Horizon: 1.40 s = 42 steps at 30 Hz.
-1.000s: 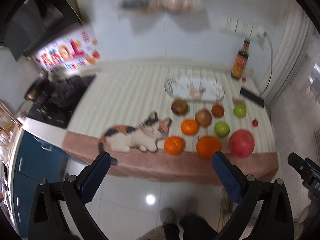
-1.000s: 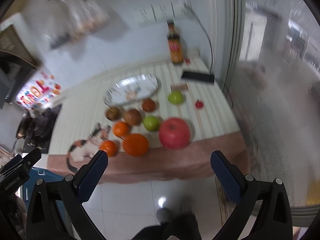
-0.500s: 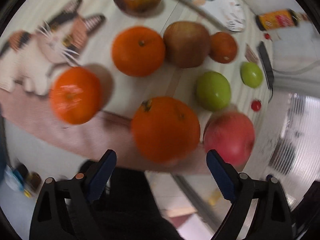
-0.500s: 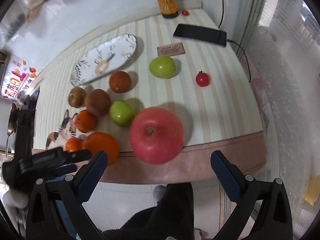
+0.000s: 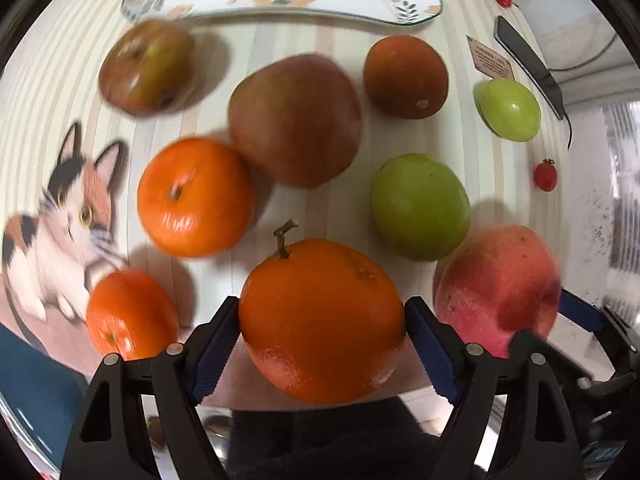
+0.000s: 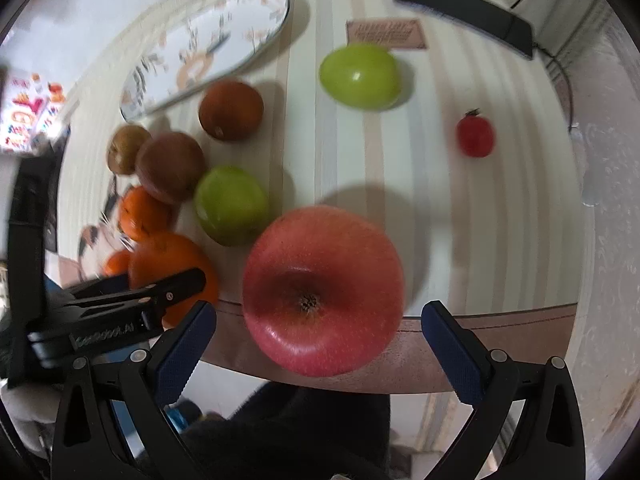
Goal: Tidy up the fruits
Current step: 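Grasp the large orange with the left tool while the right tool grasps the red apple, then carry the orange with the left tool while the right tool carries the apple onto the oval plate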
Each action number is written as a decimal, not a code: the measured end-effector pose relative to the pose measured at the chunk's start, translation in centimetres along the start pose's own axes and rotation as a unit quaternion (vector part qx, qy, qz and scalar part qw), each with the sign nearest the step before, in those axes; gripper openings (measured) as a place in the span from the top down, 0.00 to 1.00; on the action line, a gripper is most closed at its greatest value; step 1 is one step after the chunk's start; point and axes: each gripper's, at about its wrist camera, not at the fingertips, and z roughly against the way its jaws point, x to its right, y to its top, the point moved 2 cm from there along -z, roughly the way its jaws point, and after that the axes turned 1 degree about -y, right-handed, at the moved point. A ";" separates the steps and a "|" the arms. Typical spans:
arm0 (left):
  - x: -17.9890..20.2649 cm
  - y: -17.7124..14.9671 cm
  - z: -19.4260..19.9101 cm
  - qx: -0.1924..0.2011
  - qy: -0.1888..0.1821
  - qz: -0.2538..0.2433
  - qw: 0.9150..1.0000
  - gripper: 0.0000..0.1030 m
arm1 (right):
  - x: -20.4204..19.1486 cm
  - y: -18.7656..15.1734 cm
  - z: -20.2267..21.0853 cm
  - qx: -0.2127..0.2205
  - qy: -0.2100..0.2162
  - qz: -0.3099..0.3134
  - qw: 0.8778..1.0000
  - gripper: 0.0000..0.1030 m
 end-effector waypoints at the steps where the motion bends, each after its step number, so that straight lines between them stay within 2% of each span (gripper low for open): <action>1: 0.1 0.1 -0.1 -0.003 -0.003 0.004 1.000 0.20 | -0.1 0.2 -0.4 -0.006 -0.002 0.005 1.000 0.00; 7: 0.8 0.4 -1.5 -0.023 -0.043 0.040 0.998 0.22 | -0.5 0.7 -2.8 -0.034 -0.013 0.019 0.999 0.02; 15: 3.8 0.1 -0.5 -0.006 -0.002 0.011 1.000 0.24 | -0.3 0.6 -3.0 -0.028 -0.009 0.023 0.999 0.03; 21: 4.2 0.3 1.0 0.004 0.004 -0.001 1.000 0.24 | 0.1 0.2 -2.5 -0.021 -0.010 0.023 0.999 0.04; 26: 4.9 0.7 3.7 0.021 -0.003 -0.010 1.000 0.25 | 0.2 0.4 -1.3 -0.013 0.007 0.017 1.000 0.04; 33: 2.2 2.3 7.4 0.053 -0.029 -0.020 0.998 0.25 | -0.1 1.8 2.1 0.004 0.055 -0.006 0.998 0.04; 38: 1.5 5.7 11.2 0.082 -0.038 -0.035 0.995 0.25 | -1.7 4.5 6.2 0.039 0.081 0.001 0.996 0.04; 42: 0.5 10.7 12.8 0.096 -0.023 -0.049 0.994 0.25 | -3.2 8.2 8.4 0.068 0.087 0.011 0.994 0.04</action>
